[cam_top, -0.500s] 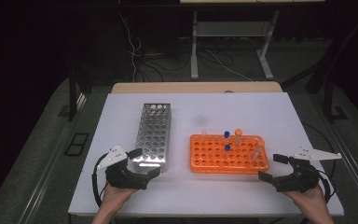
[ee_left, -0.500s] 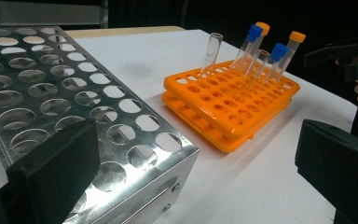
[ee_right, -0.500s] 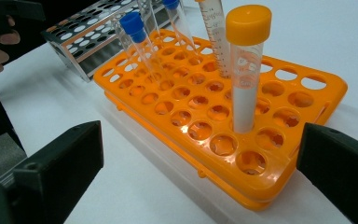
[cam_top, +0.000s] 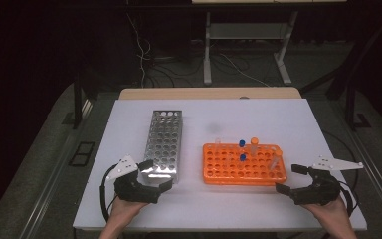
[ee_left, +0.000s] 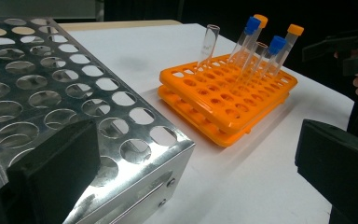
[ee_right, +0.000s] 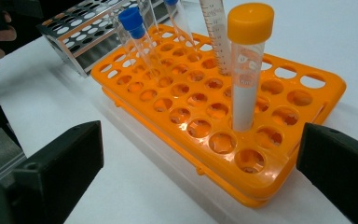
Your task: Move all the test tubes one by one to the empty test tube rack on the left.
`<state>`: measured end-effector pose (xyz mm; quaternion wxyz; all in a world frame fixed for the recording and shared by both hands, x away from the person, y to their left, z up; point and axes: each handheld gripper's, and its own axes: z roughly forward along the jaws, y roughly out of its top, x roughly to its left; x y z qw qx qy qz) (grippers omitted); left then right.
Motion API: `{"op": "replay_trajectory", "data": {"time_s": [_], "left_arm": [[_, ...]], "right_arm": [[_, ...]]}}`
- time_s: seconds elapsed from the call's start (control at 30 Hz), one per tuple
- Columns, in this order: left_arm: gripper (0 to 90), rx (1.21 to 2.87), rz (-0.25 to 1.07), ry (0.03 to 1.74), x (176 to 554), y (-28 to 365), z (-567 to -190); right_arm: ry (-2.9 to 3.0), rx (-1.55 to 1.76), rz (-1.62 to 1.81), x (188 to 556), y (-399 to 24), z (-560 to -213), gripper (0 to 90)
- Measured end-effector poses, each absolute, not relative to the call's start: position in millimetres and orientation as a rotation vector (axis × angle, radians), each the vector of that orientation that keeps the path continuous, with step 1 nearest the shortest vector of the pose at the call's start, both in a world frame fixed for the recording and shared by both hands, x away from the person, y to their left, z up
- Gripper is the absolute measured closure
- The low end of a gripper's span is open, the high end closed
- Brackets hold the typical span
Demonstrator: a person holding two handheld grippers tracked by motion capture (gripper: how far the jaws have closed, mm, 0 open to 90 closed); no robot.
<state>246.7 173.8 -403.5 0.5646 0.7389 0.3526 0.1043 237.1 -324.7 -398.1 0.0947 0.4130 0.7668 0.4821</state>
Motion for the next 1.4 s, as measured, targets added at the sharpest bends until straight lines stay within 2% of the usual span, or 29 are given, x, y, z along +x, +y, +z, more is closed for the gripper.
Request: {"op": "replay_trajectory", "data": {"time_s": [1.0, 1.03, 1.07, 1.13, 1.23, 1.27, 1.3, 1.33, 1.37, 1.4], "left_arm": [[0.0, 1.739, 0.247, 0.845, 244.7, 174.0, -405.0], [0.0, 1.738, 0.247, 0.846, 244.7, 173.7, -405.1], [0.0, 1.740, 0.247, 0.845, 244.8, 173.5, -405.2], [0.0, 1.742, 0.247, 0.844, 244.8, 173.5, -405.4], [0.0, 1.740, 0.247, 0.846, 244.9, 173.7, -405.5], [0.0, 1.740, 0.246, 0.846, 245.0, 173.9, -405.5], [0.0, 1.740, 0.246, 0.847, 245.0, 174.0, -405.5], [0.0, 1.740, 0.247, 0.847, 244.9, 173.9, -405.5], [0.0, 1.741, 0.247, 0.847, 244.9, 173.9, -405.5], [0.0, 1.741, 0.247, 0.846, 245.0, 173.8, -405.6]], "right_arm": [[2.338, 1.274, 1.345, 279.6, -316.7, -401.8, 0.2], [2.340, 1.279, 1.337, 280.9, -316.6, -402.6, 5.3], [2.340, 1.279, 1.337, 280.9, -316.6, -402.6, 5.3], [2.353, 1.268, 1.347, 283.4, -317.7, -403.7, 14.8], [2.355, 1.260, 1.339, 285.2, -318.1, -404.3, 17.8], [2.362, 1.253, 1.339, 286.4, -318.9, -405.0, 25.8], [2.362, 1.253, 1.339, 286.4, -318.9, -405.0, 25.8], [2.361, 1.254, 1.335, 286.7, -319.0, -405.1, 29.5], [2.360, 1.249, 1.334, 287.9, -319.4, -405.7, 36.7], [2.363, 1.244, 1.334, 288.5, -319.5, -405.9, 39.5]]}}
